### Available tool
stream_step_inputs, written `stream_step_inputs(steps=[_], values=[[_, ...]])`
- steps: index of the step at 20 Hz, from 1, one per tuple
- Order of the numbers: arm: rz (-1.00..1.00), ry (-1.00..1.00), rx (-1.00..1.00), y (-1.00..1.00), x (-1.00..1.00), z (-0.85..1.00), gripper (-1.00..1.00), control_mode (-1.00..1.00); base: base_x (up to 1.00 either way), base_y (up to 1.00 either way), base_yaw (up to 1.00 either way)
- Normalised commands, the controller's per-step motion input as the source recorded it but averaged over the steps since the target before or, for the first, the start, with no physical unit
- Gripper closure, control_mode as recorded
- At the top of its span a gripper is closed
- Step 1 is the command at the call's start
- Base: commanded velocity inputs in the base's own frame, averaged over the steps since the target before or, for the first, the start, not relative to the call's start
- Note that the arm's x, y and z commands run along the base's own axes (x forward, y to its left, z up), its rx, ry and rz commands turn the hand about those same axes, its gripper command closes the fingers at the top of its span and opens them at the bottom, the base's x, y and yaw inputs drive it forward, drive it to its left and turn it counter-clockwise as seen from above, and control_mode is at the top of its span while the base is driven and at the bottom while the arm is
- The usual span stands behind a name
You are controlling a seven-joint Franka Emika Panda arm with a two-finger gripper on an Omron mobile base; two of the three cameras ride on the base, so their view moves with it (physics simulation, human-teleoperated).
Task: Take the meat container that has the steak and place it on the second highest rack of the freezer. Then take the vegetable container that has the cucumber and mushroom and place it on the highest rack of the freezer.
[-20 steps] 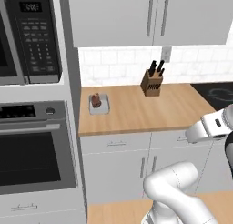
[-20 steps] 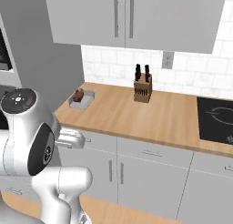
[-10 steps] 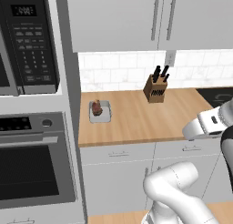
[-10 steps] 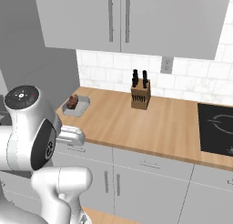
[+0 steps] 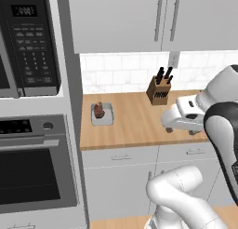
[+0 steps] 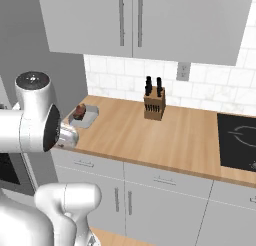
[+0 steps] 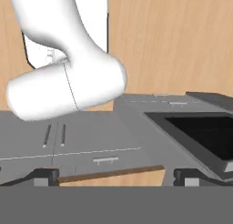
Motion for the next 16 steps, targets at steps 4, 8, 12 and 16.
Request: stream_step_inputs(steps=[4,8,12,16], values=[[-0.22,0.32,0.36,0.83,0.53,0.09,-1.0,-1.0,0.0,0.0,0.0],[-0.44,0.08,0.14,0.84,0.03,-0.05,-1.0,-1.0,0.0,0.0,0.0],[-0.5,0.01,-0.06,0.44,0.31,-0.31,-1.0,-1.0,0.0,0.0,0.0],[-0.37,0.06,0.09,-0.02,0.65,-0.22,-1.0,-1.0,0.0,0.0,0.0]])
